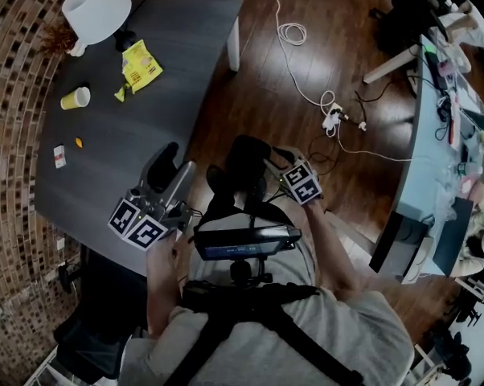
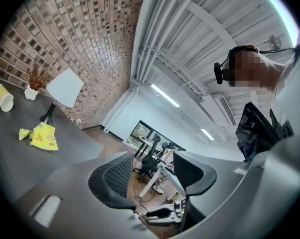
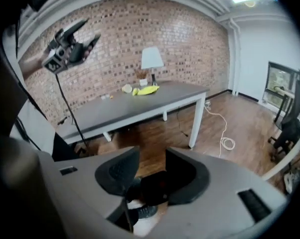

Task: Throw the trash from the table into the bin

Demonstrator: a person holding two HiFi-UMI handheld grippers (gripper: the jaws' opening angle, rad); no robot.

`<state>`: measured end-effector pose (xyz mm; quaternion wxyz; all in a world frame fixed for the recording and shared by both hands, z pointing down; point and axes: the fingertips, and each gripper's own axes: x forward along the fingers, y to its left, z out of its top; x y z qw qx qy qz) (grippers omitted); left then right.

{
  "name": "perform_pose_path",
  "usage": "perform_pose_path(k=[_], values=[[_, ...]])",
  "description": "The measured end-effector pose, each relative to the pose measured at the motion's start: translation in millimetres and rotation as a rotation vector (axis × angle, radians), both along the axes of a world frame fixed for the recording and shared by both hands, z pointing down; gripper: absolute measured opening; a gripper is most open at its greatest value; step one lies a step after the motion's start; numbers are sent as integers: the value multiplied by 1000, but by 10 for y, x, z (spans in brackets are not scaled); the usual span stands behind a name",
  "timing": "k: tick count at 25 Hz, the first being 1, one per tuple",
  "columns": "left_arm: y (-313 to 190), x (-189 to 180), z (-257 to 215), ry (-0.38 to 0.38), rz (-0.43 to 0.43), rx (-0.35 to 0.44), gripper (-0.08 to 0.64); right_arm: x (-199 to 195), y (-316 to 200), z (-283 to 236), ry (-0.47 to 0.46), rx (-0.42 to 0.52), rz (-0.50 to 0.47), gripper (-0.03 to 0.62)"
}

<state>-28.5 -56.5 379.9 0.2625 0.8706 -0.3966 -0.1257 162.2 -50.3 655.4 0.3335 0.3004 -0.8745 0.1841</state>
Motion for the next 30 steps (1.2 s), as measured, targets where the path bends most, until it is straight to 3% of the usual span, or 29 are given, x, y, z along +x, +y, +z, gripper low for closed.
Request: perform_pose_path(k=[8, 14, 21, 30], values=[[-69, 208, -124, -4, 37, 35, 245, 359, -232, -1167, -234, 199, 146, 159], [-27, 281, -183, -9, 41, 46, 245, 454, -295, -1769, -324, 323, 163, 158], [77, 402, -256, 2, 54, 63, 245, 482, -226, -2000, -376, 372, 143, 158], [174, 576, -416, 32, 75, 83, 247, 541, -108, -1993, -415, 364, 138, 158]])
